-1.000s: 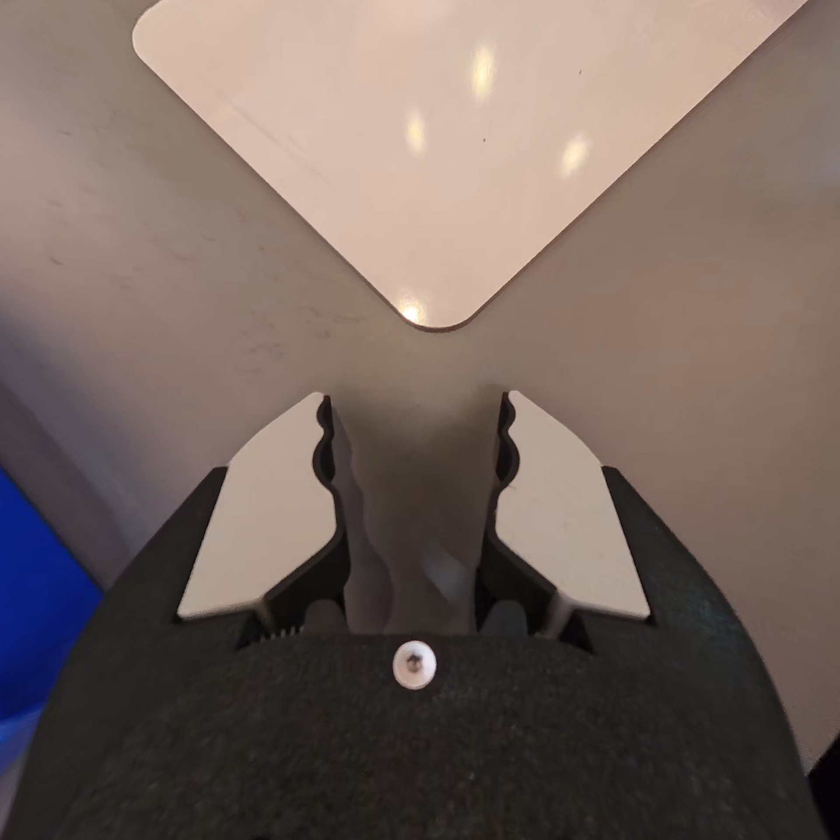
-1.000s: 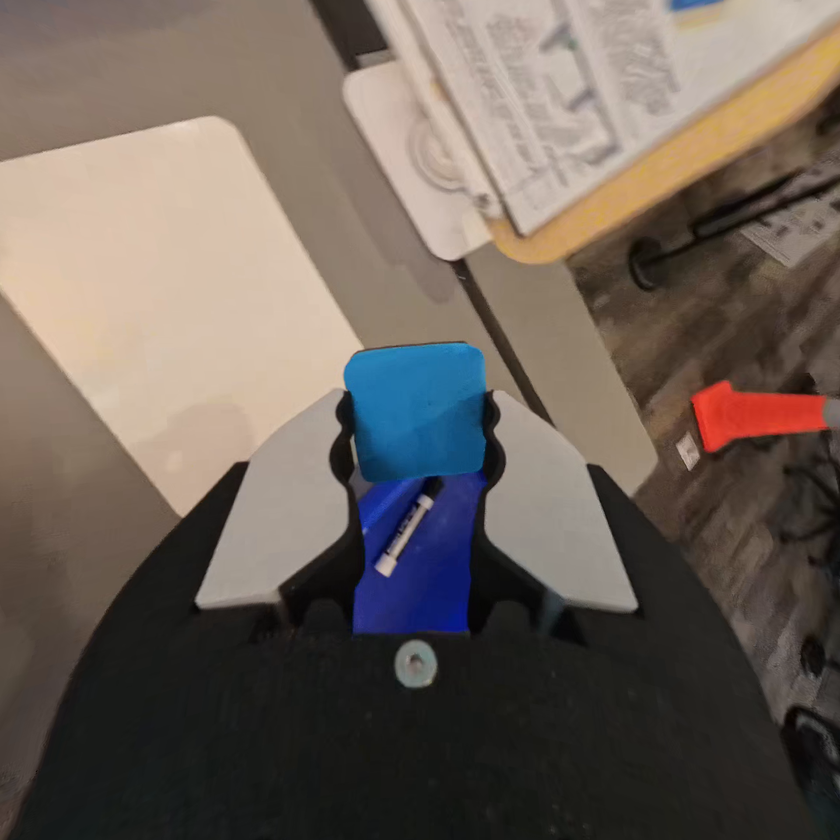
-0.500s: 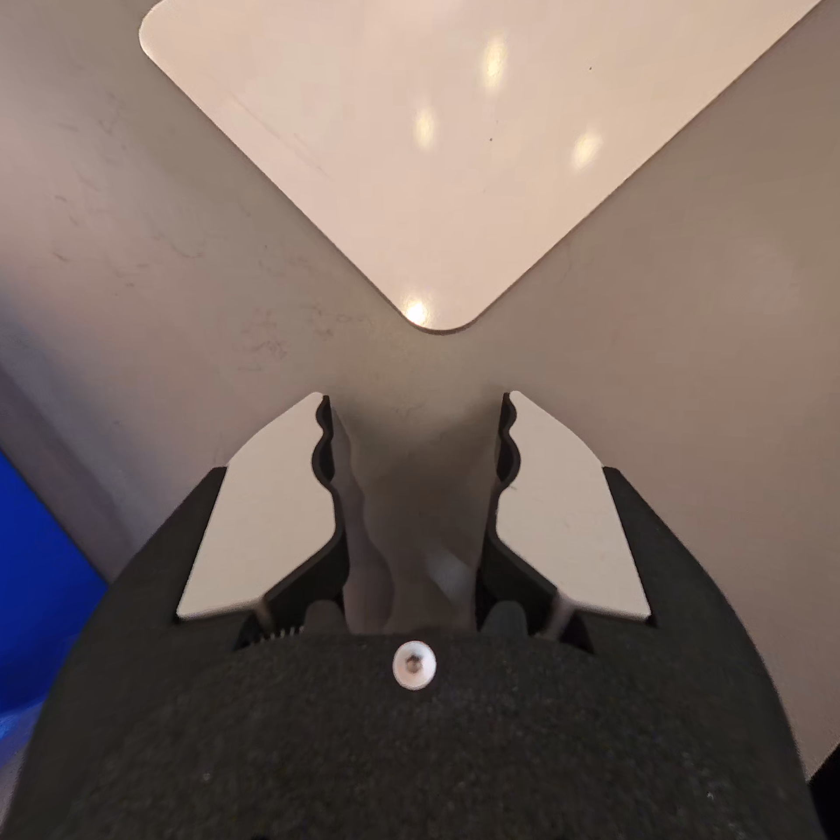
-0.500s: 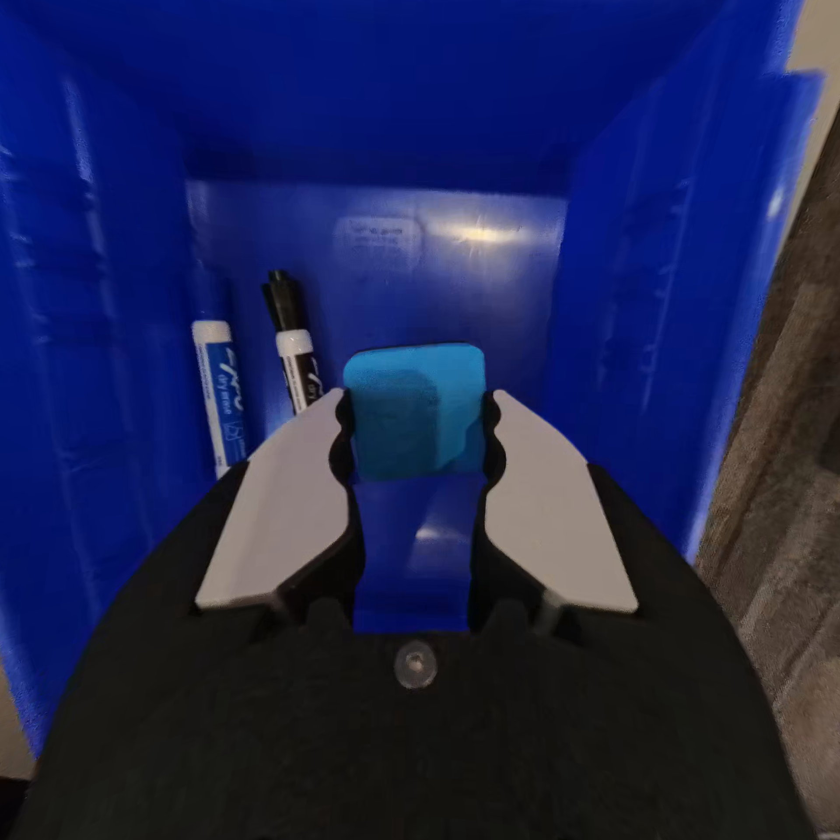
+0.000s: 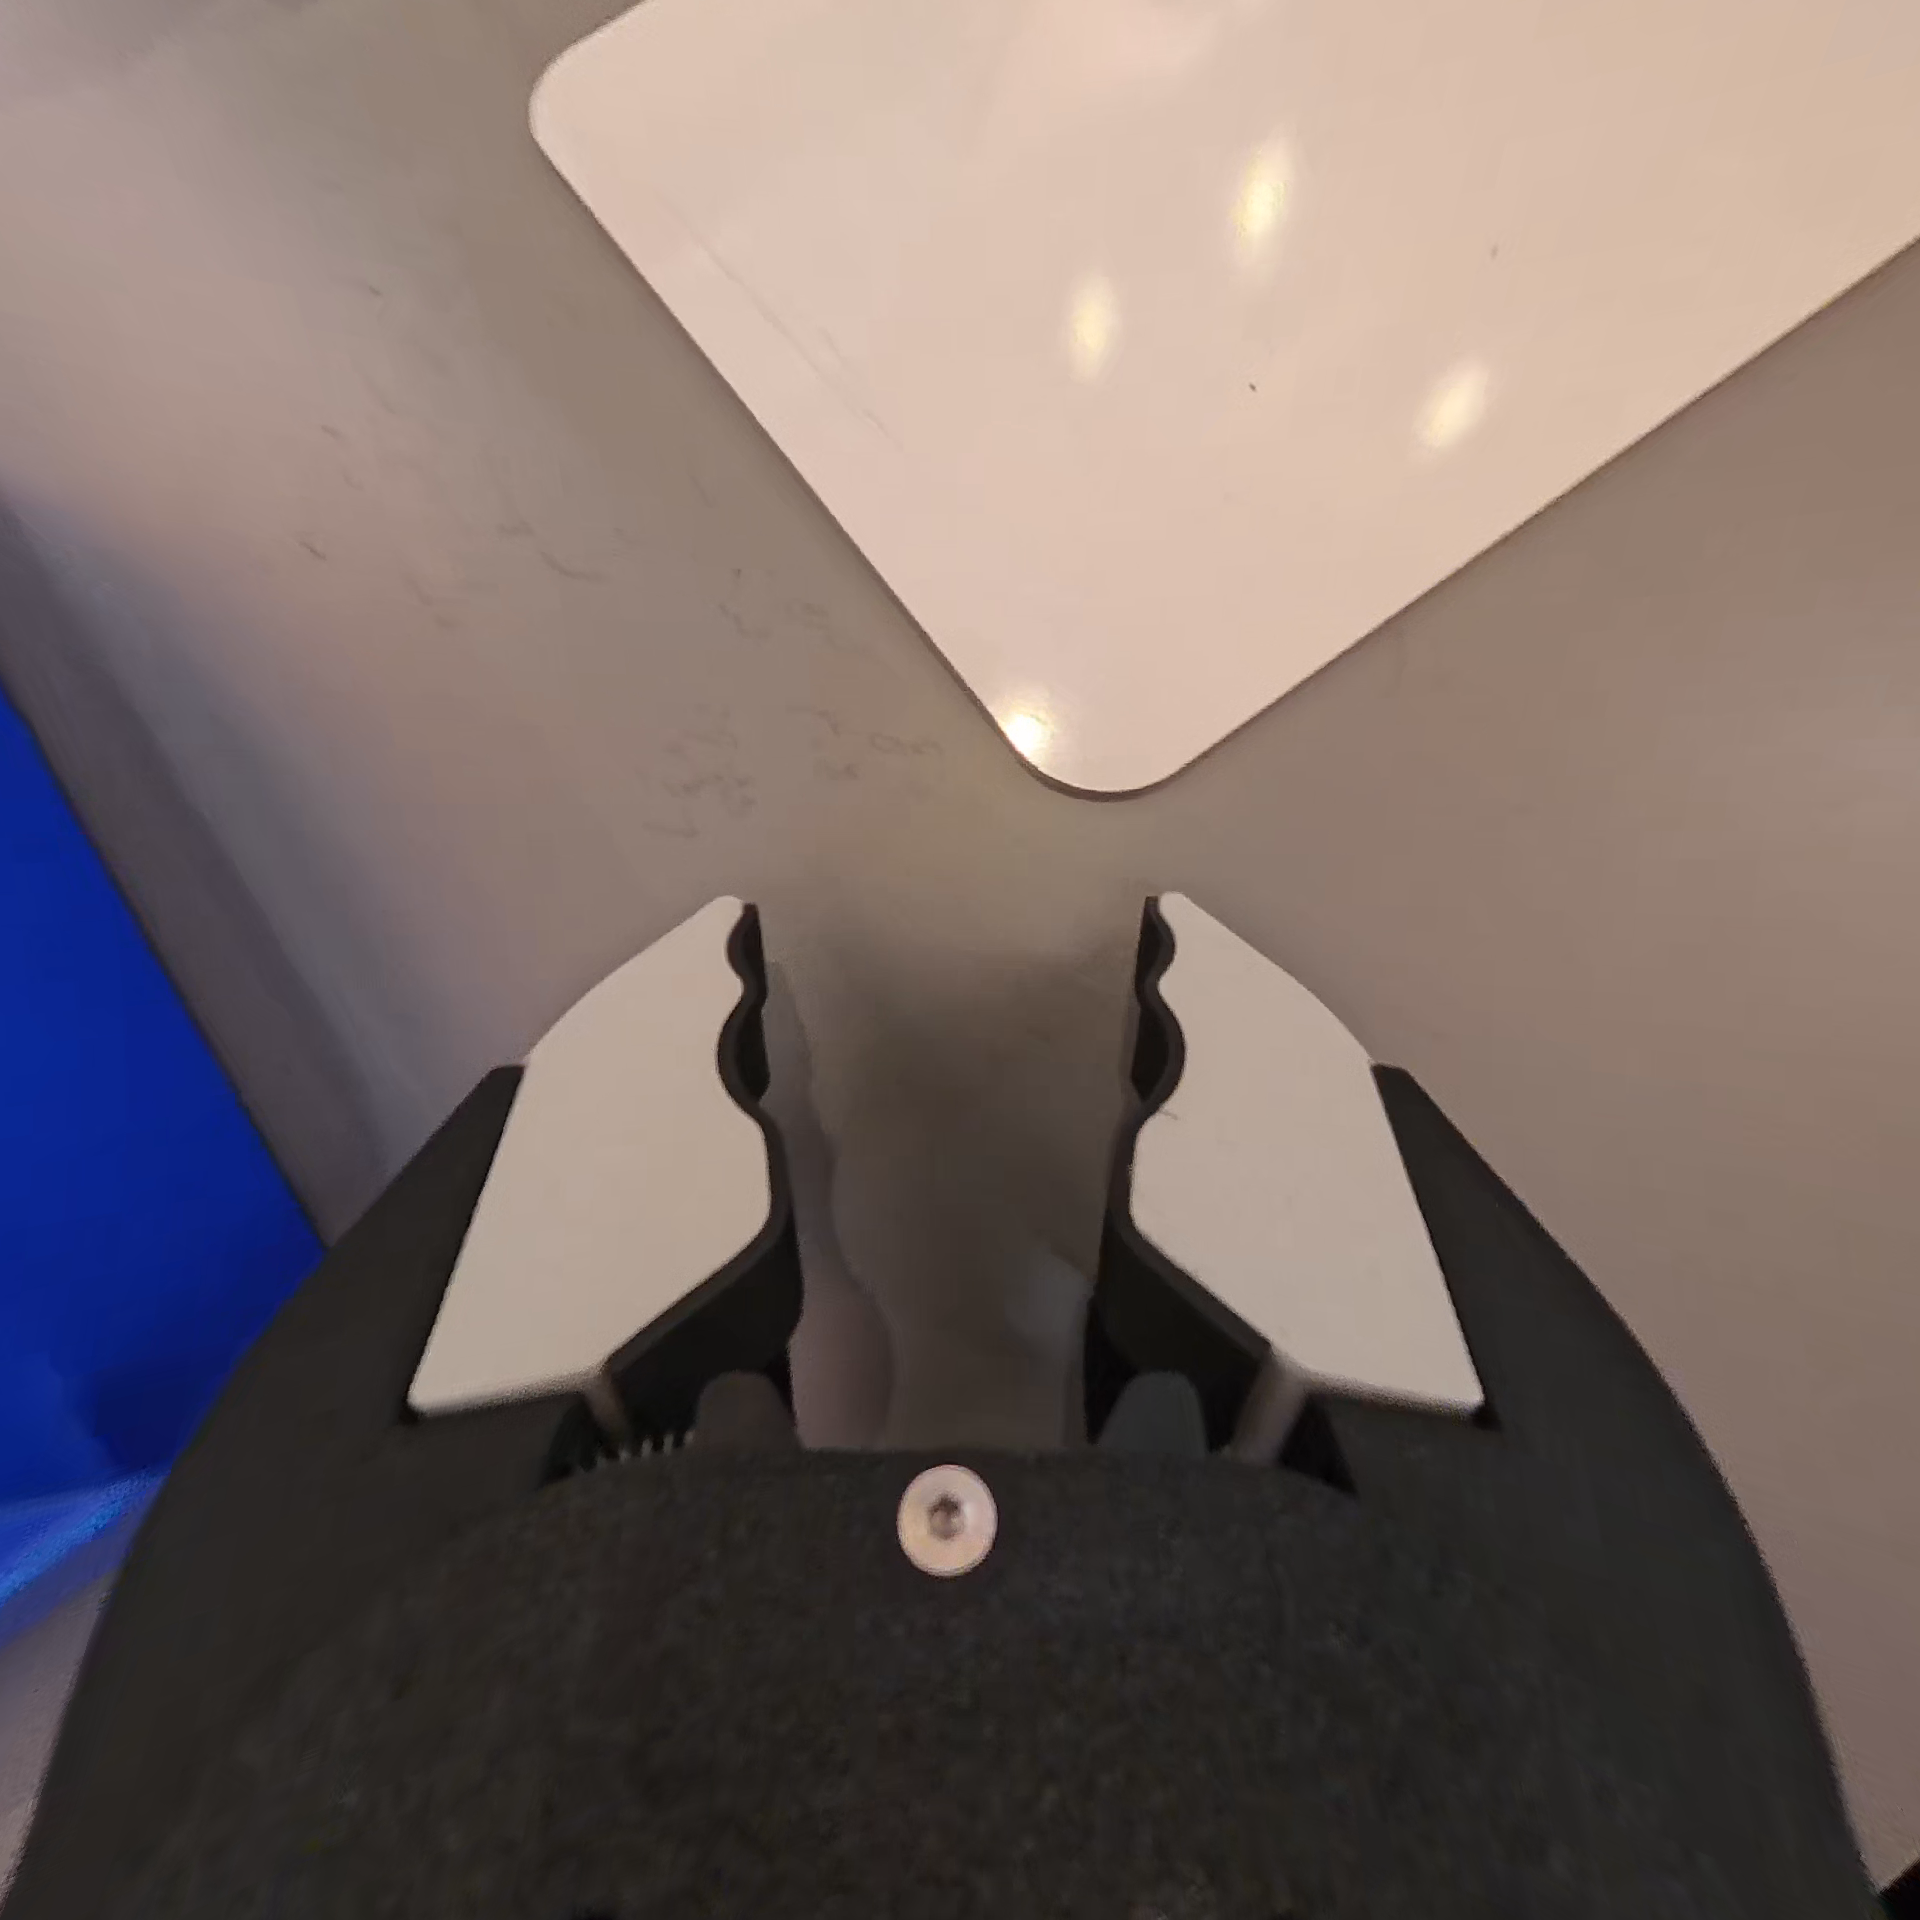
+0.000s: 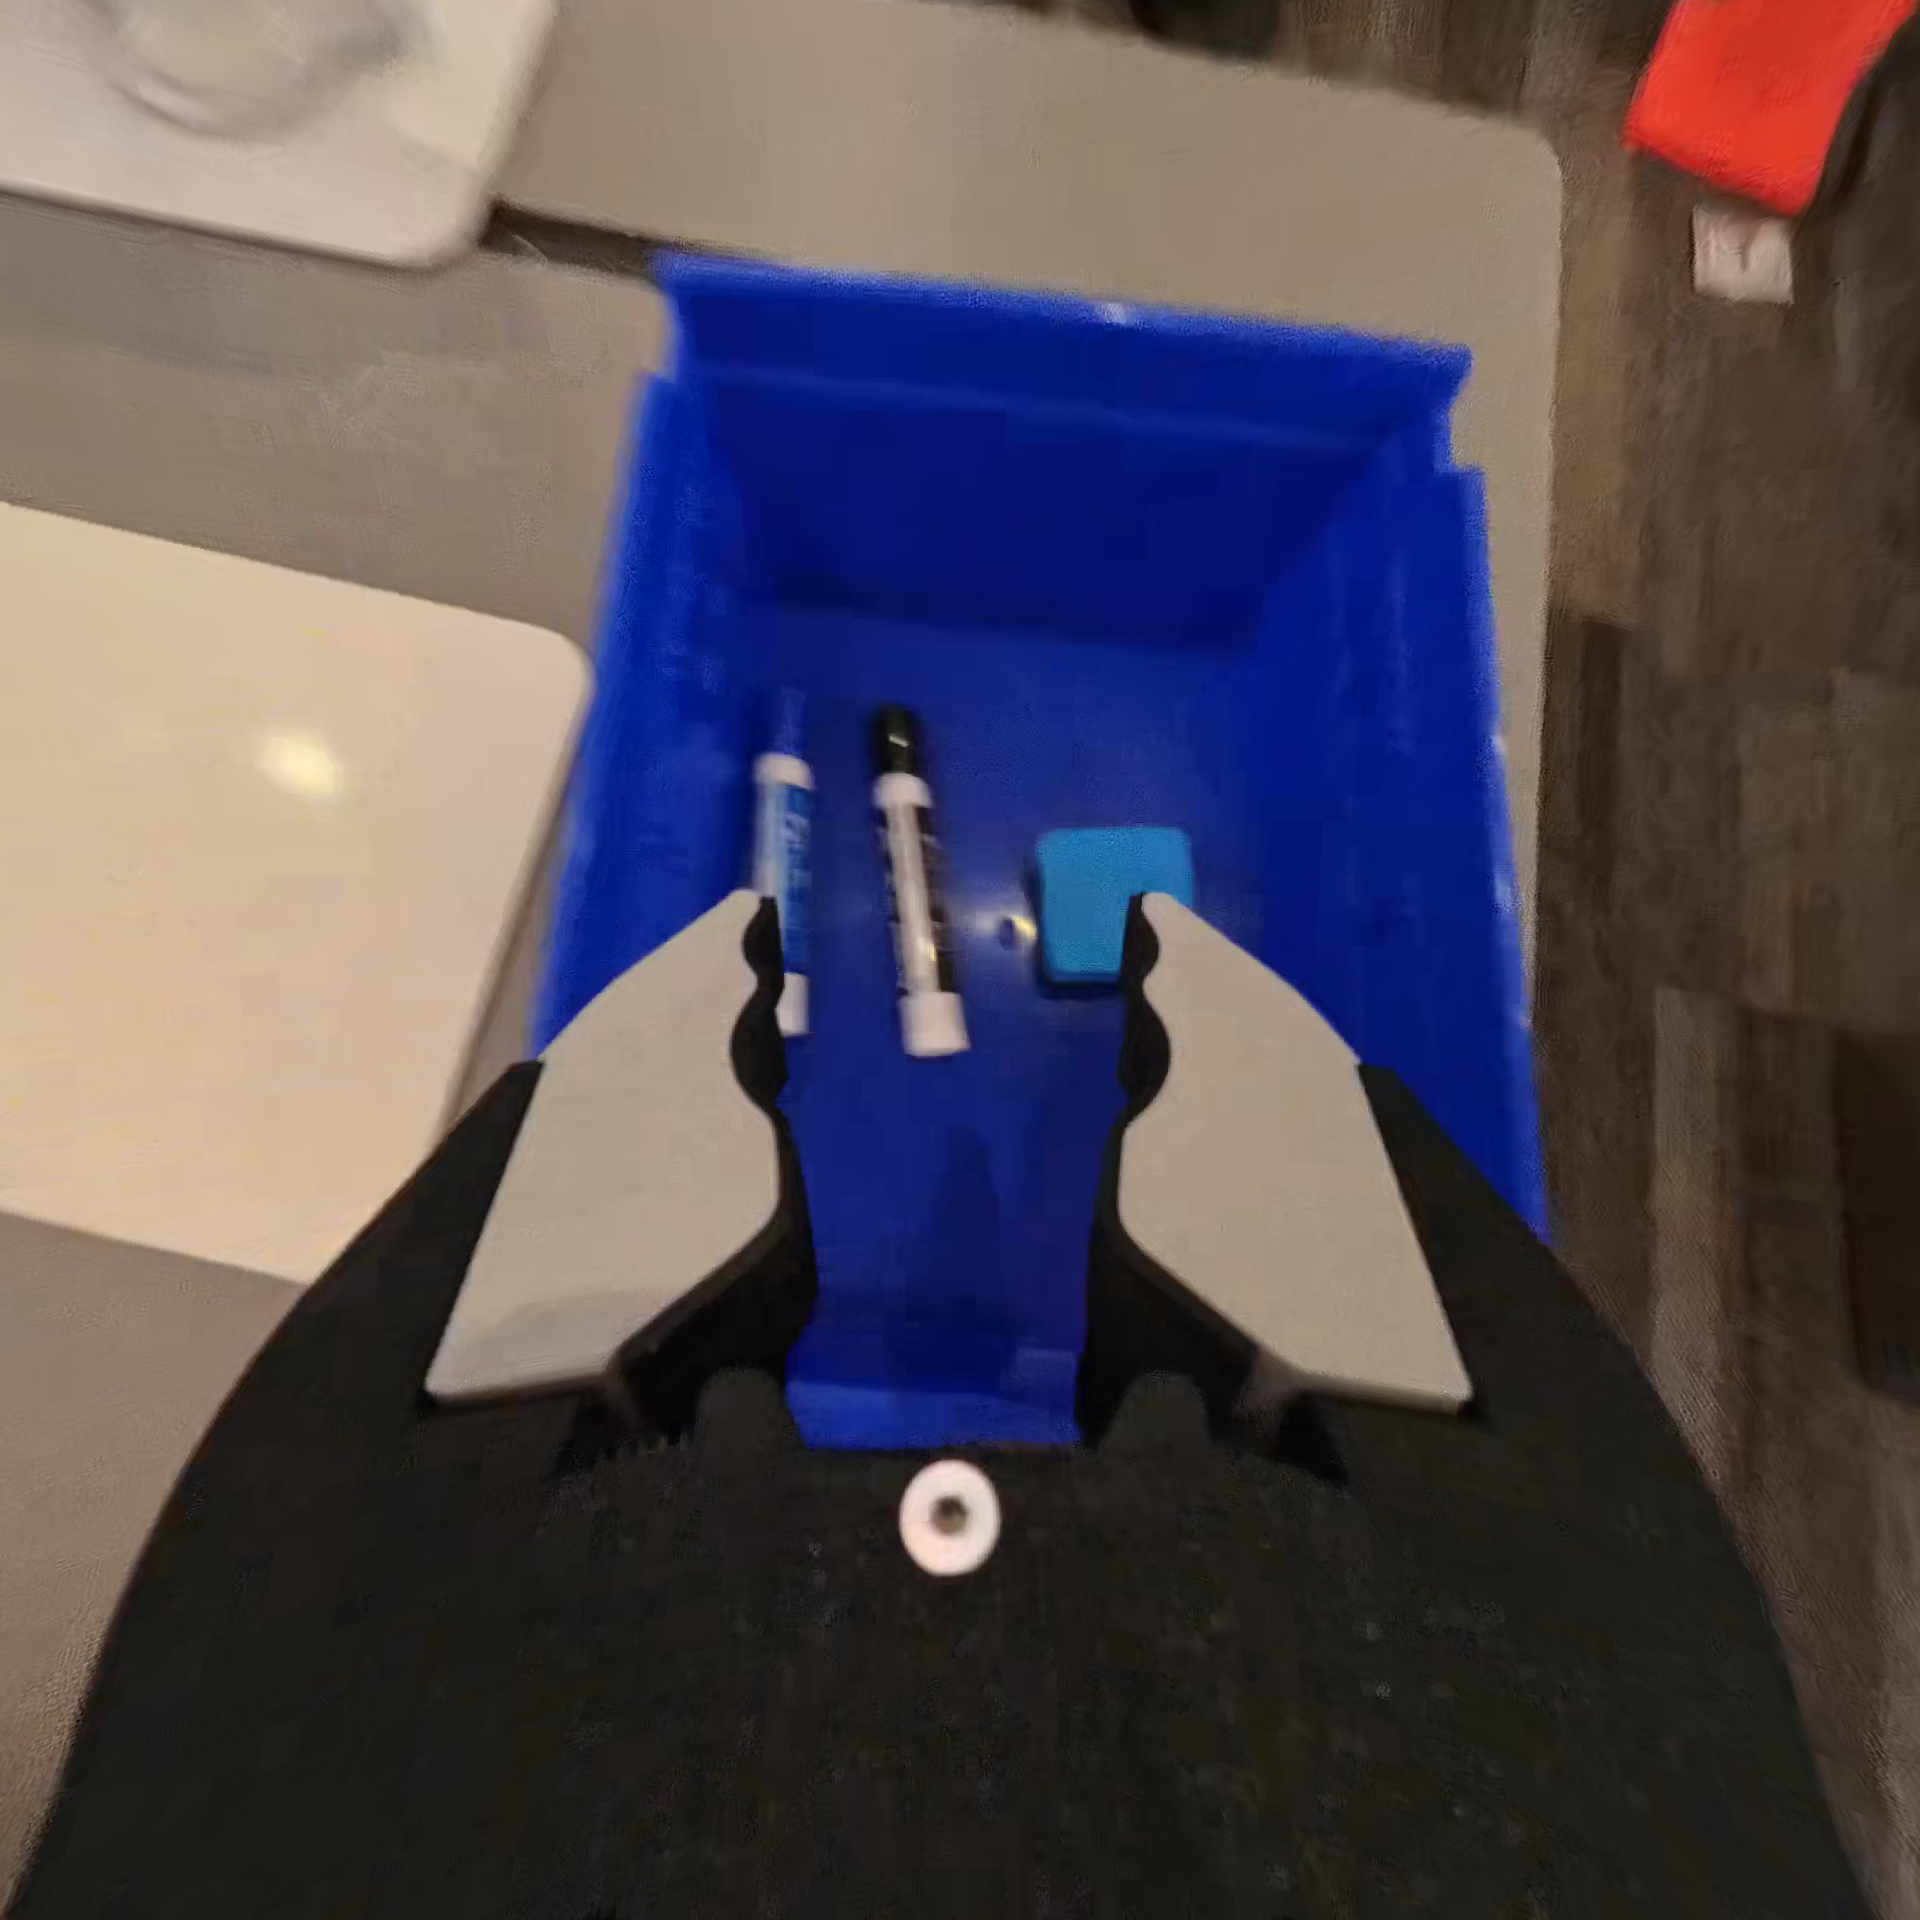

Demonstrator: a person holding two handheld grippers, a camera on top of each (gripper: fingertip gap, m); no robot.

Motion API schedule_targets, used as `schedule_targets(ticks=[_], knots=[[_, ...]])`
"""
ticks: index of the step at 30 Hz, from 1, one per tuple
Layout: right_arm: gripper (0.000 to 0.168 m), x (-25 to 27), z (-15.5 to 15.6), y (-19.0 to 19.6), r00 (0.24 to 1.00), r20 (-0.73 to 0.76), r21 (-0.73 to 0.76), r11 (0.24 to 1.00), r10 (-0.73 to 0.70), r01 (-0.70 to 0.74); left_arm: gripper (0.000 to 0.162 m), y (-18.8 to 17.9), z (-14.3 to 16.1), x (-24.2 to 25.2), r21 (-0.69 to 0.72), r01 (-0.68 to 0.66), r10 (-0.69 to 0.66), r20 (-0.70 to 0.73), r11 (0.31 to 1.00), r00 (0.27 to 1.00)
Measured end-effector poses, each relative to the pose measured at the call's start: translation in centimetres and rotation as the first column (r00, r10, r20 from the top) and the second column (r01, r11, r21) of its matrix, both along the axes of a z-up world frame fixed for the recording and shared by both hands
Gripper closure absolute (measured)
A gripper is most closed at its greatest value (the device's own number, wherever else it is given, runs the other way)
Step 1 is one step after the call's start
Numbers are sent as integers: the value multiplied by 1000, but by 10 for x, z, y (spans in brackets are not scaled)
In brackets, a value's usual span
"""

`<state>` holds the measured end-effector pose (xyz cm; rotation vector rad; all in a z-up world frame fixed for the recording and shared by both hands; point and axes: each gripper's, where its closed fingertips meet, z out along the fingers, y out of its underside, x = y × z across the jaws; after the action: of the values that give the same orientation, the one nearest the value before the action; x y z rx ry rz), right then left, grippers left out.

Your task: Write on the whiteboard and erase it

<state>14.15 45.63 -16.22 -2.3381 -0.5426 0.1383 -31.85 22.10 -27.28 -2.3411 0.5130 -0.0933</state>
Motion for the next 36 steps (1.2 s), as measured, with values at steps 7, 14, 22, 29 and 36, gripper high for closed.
schedule_targets(ticks=[7,14,22,29,36], knots=[[110,-155,-6,-167,825,-370,354,886,427,-300,98,-12,27,-4,123,-187,170,140,975,976],[115,-168,-63,-215,866,-236,320,876,442,-360,96,-35,34,2,178,-226,193,185,958,964],[115,-160,-69,-215,865,-208,309,870,456,-384,97,-34,33,29,155,-187,142,261,970,955],[101,-131,1,-218,627,-598,313,866,499,-390,79,-34,62,180,223,211,-273,303,952,913],[97,67,-21,-138,945,-326,400,901,-31,168,48,69,59,386,177,178,-212,199,968,957]])
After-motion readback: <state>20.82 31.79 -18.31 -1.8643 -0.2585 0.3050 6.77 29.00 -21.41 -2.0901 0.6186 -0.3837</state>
